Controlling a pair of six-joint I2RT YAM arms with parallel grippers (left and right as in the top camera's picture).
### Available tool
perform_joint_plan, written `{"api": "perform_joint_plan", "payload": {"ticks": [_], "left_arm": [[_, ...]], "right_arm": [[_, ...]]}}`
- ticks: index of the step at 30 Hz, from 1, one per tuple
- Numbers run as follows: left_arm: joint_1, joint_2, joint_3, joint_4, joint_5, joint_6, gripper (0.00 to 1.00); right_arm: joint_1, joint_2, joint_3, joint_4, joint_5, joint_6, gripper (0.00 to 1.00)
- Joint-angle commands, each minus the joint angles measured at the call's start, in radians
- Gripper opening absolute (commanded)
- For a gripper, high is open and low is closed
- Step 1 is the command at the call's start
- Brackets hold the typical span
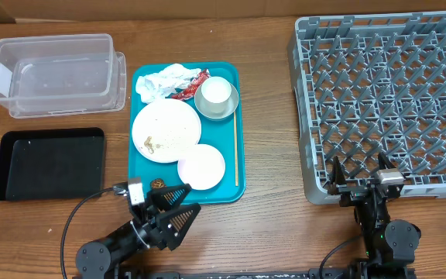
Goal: Sort waste into correct bins and load items into the dishwasher
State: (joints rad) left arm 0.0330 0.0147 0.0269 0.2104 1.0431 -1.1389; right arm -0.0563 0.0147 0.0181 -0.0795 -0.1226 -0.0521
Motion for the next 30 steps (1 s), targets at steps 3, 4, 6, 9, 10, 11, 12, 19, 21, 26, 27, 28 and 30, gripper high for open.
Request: {"api": "perform_joint_plan", "payload": {"ticks": [3,4,6,9,10,11,12,19,21,26,27,28,30], "left_arm": [[0.000,0.035,0.175,-0.085,0.126,-0.029,1.00],[0.000,0.062,0.212,-0.123,0.137,0.006,1.00],[0.000,0.134,0.286,-0.217,0.145,0.087,1.00],[0.000,0.275,0.389,-0.330,0.144,0.253,1.00],[0.000,0.370,0.447,-0.397,0.122,0.353,1.00],[0.000,0.425,0.480,-0.438,0.095,0.399,1.00],[-0.001,0.471,0.506,-0.468,0.068,0.443,1.00],[-0.003,0.743,0.754,-0.805,-0.278,0.708,1.00],[-0.014,0.796,0.853,-0.914,-0.366,0.753,1.00],[-0.108,0.893,1.137,-1.215,-0.719,0.795,1.00],[-0.129,0.905,1.177,-1.259,-0.782,0.795,1.00],[-0.154,0.917,1.218,-1.303,-0.848,0.795,1.00],[-0.184,0.927,1.250,-1.321,-0.895,0.795,1.00]], "right_arm": [[0.005,-0.011,-0.010,0.005,0.002,0.003,1.00],[0.005,-0.011,-0.010,0.006,0.002,0.003,1.00],[0.005,-0.011,-0.010,0.005,0.002,0.003,1.00],[0.005,-0.011,-0.010,0.005,0.002,0.003,1.00],[0.005,-0.011,-0.010,0.005,0.002,0.003,1.00],[0.005,-0.011,-0.010,0.005,0.002,0.003,1.00],[0.005,-0.011,-0.010,0.005,0.002,0.003,1.00],[0.005,-0.011,-0.010,0.005,0.002,0.003,1.00],[0.005,-0.011,-0.010,0.005,0.002,0.003,1.00],[0.005,-0.011,-0.010,0.006,0.002,0.003,1.00],[0.005,-0.011,-0.010,0.006,0.002,0.003,1.00],[0.005,-0.011,-0.010,0.005,0.002,0.003,1.00],[0.005,-0.011,-0.010,0.005,0.002,0.003,1.00]]}}
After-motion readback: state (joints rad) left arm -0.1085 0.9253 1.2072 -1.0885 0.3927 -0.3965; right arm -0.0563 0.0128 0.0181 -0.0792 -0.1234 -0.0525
